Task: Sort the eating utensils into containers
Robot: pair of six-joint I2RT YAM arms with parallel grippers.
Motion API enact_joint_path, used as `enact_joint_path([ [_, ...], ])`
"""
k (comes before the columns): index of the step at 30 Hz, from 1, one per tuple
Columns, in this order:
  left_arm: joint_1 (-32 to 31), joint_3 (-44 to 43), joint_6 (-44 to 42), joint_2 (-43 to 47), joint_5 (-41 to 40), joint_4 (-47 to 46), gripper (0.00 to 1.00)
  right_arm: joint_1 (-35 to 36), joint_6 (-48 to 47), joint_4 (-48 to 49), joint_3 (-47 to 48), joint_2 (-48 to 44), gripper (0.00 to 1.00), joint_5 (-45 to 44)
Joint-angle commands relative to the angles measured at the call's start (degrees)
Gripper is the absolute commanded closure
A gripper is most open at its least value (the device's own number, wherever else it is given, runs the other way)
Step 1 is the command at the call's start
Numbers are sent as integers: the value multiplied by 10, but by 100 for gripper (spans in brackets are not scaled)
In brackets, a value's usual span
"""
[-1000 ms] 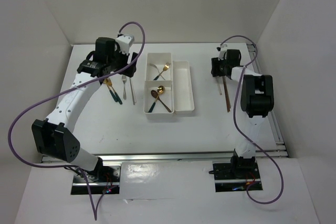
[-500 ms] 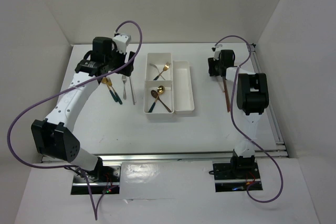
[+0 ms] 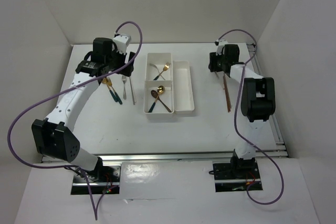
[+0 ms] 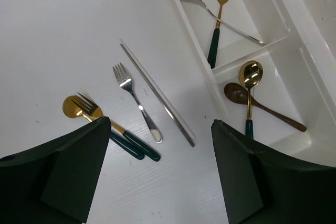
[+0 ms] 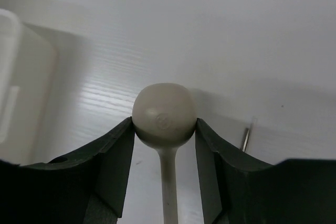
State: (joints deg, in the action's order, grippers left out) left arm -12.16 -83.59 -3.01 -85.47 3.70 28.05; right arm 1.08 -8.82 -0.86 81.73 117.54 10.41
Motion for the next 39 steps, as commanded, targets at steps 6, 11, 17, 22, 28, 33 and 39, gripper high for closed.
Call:
enact_joint_path([
  [6, 3, 63, 23, 39, -28, -32, 1, 67, 133, -10, 47, -212, 100, 166],
  [11, 50, 86, 50, 65, -34, -11, 1, 162, 220, 30, 15, -259, 100, 145],
  [17, 126, 107, 72, 107, 10, 10, 1, 261, 240, 81, -29, -253, 100, 102],
  [22, 173, 134, 78, 140, 32, 17, 1, 311, 262, 127, -40, -215, 100, 81],
  [28, 205, 155, 66, 167, 41, 22, 1, 327, 267, 170, -40, -163, 100, 70],
  [33, 210, 155, 66, 173, 36, 34, 1, 338, 262, 200, -58, -125, 100, 64],
  [39, 217, 160, 56, 178, 31, 34, 1, 343, 267, 219, -70, -96, 100, 57],
])
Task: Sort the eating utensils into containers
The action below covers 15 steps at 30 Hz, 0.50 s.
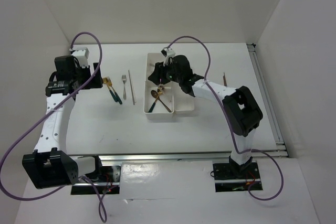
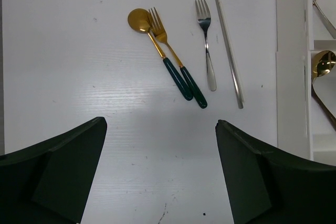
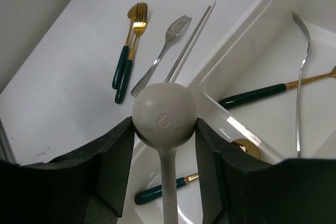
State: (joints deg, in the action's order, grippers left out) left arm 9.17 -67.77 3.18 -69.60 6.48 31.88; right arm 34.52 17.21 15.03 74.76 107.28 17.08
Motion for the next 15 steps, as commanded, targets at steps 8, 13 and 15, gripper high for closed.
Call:
enact_joint_path([
  [8, 9, 7, -6, 14, -2, -4, 1, 20, 0, 65, -29, 12, 100, -16],
  [13, 9, 7, -6, 3, -2, -15, 1, 20, -5, 52, -46, 6, 95, -10],
  [15, 9, 7, -6, -3, 4, -15, 1, 20, -11, 52, -46, 1, 81, -10],
])
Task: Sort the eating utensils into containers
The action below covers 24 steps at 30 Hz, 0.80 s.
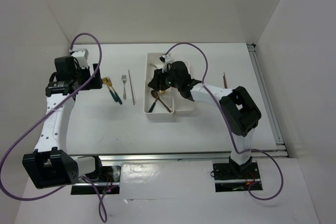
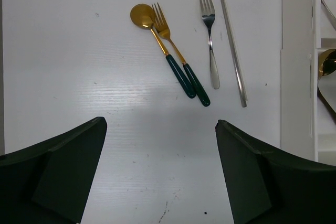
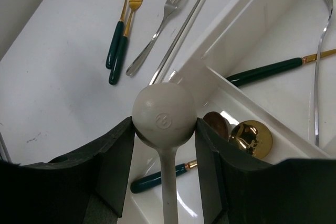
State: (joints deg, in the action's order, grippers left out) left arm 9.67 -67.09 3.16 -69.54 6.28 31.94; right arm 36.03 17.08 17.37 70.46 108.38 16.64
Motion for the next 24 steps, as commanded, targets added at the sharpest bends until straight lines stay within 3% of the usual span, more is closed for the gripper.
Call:
enact_joint_path([
  [1, 3, 0, -6, -3, 6, -15, 1, 4, -15, 28, -3, -10, 75, -6],
  [6, 3, -5, -18, -16, 6, -3, 1, 4, -32, 17, -3, -29, 44, -19],
  [12, 3, 13, -18, -22, 37, -3, 1, -21, -58, -10, 24, -67, 23, -19],
  [17, 3, 19, 4, -39, 59, -10, 1, -41, -107, -43, 56, -119, 38, -26],
  [21, -30, 32, 33, -79, 51, -10, 1, -52, -203, -97, 98, -158, 43, -50],
  [24, -49, 32, 54, -116, 22, -16, 8, -75, -251, -178, 138, -173, 48, -79],
])
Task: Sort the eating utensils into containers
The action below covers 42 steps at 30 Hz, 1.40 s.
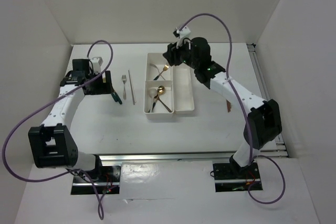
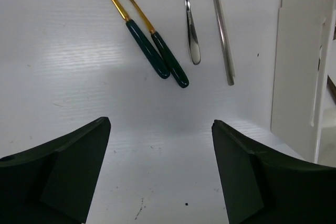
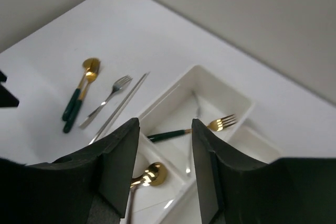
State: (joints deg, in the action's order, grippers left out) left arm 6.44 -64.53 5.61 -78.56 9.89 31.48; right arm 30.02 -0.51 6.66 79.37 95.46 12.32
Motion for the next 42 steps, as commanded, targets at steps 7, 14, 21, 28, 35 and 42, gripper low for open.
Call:
enact_joint_path([
  [7, -35, -28, 55, -126, -91, -24, 58, -77, -127, -110, -17, -120, 47, -68],
  [14, -41, -83, 74, -204, -147, -24, 56, -116, -114, -147, -62, -169, 45, -54],
  [21, -41, -151, 92, -280, -135, -13, 51, -127, -109, -163, -74, -182, 45, -48],
  [28, -41, -169, 110, -322, -140, -1, 54, -138, -104, -174, -74, -177, 45, -42],
  [35, -46, -169, 110, -346, -151, -1, 57, -143, -104, -174, -63, -164, 45, -37],
  [42, -46, -162, 115, -370, -156, -1, 57, -143, -104, -179, -53, -159, 45, -32],
])
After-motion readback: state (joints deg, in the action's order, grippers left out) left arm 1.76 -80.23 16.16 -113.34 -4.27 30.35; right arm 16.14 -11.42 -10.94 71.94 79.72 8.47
